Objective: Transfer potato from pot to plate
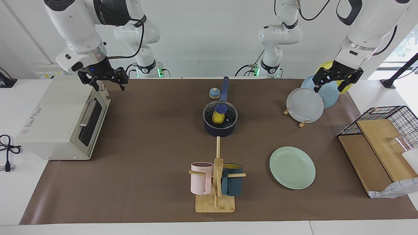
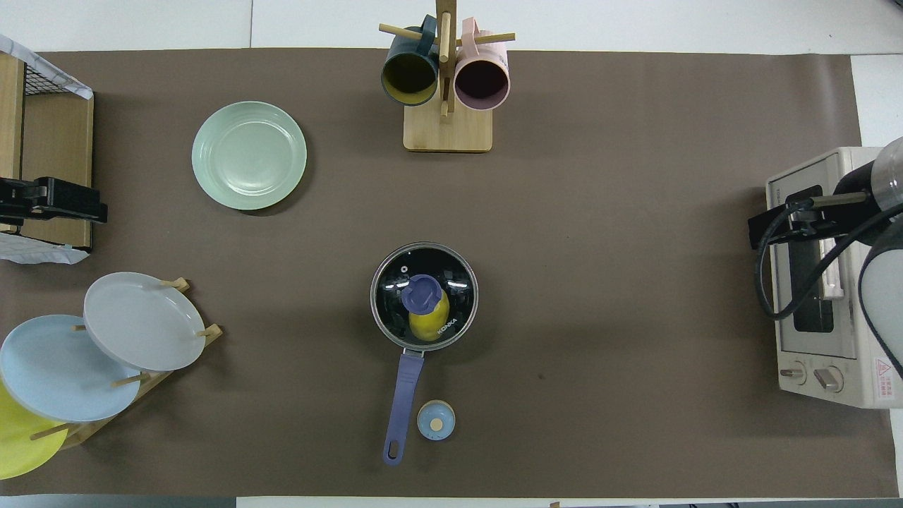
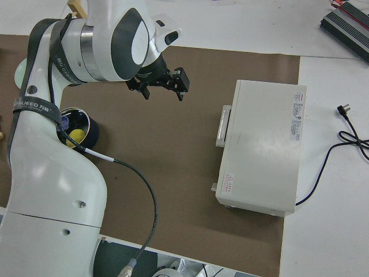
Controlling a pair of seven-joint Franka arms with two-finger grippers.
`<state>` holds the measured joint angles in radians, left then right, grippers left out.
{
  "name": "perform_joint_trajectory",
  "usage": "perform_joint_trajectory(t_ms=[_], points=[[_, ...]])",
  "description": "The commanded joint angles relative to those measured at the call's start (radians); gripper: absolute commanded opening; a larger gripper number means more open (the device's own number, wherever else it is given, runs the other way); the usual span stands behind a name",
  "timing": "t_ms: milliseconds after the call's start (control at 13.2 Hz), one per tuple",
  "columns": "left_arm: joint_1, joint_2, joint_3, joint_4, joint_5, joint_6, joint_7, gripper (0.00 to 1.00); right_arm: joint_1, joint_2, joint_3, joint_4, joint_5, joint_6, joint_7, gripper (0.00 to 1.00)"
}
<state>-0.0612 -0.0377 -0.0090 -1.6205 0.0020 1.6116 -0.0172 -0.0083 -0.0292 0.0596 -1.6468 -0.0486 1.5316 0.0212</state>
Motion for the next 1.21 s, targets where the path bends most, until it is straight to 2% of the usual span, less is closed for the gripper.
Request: perform_joint_trajectory(t_ms=[0, 529, 831, 983, 1134], points=[[-0.002, -0.011, 0.006, -0.006, -0.01, -0.006, -0.006, 1.0, -0.021, 0.005, 0.009, 0.005, 0.019, 0.005, -0.017, 1.0], [-0.002, -0.011, 0.006, -0.006, -0.01, -0.006, -0.006, 1.0, -0.024, 0.003, 0.009, 0.004, 0.019, 0.007, -0.015, 1.0], [-0.002, -0.01, 0.004, -0.006, -0.01, -0.006, -0.006, 1.0, 0.014, 0.0, 0.011, 0.001, 0.024, 0.012, -0.046, 1.0], [-0.002, -0.011, 0.004, -0.006, -0.01, -0.006, -0.006, 1.0, 0.019, 0.011, 0.013, 0.012, 0.032, 0.067, -0.073, 1.0], [-0.002, -0.011, 0.006, -0.006, -0.01, -0.006, -0.006, 1.0, 0.04, 0.027, 0.014, 0.031, 0.067, 0.042, -0.066, 1.0]])
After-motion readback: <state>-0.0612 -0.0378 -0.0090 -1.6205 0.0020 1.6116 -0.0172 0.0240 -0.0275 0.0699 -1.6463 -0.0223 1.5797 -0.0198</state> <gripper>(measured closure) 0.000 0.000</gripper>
